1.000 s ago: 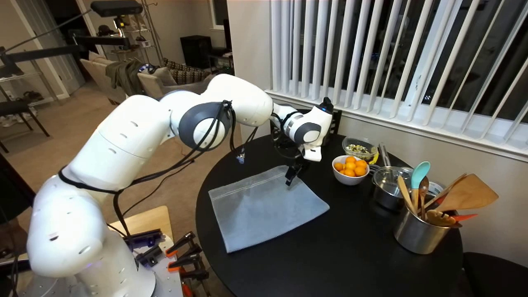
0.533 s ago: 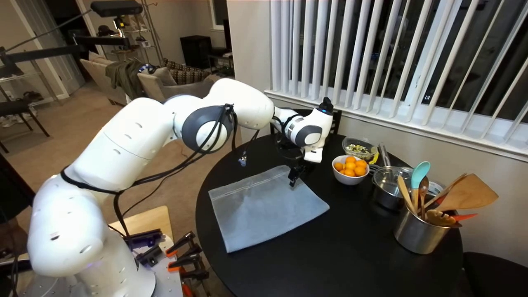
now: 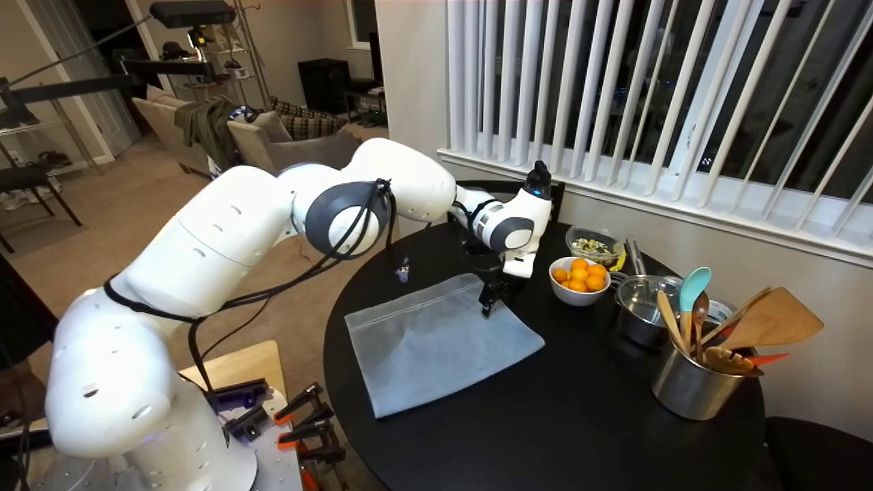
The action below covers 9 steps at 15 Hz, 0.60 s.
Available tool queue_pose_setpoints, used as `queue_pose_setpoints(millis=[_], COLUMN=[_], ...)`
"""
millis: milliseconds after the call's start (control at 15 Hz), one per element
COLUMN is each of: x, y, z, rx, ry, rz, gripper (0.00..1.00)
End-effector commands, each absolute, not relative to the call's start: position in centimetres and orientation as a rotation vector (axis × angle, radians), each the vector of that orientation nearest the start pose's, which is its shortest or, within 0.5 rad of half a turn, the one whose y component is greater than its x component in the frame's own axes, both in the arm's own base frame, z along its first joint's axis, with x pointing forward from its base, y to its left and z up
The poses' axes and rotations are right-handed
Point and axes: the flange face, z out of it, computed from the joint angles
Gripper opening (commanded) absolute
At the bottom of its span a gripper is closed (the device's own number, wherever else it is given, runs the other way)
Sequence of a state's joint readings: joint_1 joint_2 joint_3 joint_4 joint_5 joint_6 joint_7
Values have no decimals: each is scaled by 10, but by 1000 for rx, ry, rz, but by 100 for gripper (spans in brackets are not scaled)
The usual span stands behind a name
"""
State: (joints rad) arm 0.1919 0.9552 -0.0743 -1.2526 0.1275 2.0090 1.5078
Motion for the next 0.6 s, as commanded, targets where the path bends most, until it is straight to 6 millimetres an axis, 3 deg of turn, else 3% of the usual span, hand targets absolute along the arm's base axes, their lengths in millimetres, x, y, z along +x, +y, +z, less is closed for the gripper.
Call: queue_pose_setpoints(millis=[0,533], x=[724,713], y=[105,100], z=[162,160], rx=[-2410,-2522], ry=[2161,2161], rz=[215,327], gripper=[100,100])
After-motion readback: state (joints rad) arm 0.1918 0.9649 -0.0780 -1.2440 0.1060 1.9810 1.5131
